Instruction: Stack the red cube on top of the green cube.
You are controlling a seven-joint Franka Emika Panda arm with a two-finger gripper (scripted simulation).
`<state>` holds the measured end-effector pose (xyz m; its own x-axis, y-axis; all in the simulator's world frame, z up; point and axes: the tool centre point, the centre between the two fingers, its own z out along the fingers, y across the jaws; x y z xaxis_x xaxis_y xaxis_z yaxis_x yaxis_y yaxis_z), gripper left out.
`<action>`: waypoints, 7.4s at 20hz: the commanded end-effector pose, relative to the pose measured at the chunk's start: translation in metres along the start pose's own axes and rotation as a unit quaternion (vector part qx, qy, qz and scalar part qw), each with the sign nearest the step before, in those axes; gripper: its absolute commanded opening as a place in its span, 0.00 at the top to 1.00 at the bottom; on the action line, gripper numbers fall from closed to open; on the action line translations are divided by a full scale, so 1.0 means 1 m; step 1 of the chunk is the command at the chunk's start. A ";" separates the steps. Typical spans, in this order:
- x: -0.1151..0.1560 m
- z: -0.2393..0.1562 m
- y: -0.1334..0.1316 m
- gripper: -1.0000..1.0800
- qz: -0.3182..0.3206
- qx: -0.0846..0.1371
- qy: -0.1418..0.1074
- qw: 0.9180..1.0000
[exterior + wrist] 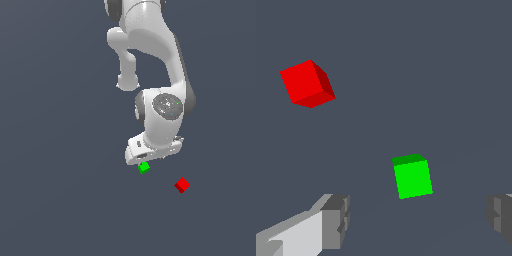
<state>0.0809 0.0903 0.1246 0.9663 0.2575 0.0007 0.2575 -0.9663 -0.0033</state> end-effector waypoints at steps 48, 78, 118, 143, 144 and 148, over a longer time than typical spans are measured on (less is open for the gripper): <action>0.101 0.072 -0.118 0.04 -0.183 -0.002 -0.001 0.983; 0.101 0.101 -0.118 1.00 -0.183 -0.002 -0.001 0.983; 0.098 0.007 -0.114 1.00 -0.183 -0.002 -0.001 0.983; 0.026 0.042 -0.036 1.00 -0.183 -0.001 -0.001 0.983; 0.022 0.044 -0.031 1.00 -0.183 -0.001 -0.001 0.983; 0.007 0.052 -0.013 1.00 -0.183 -0.001 -0.001 0.983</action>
<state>0.0876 0.1127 0.0752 0.8090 0.5878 -0.0011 0.5878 -0.8090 -0.0005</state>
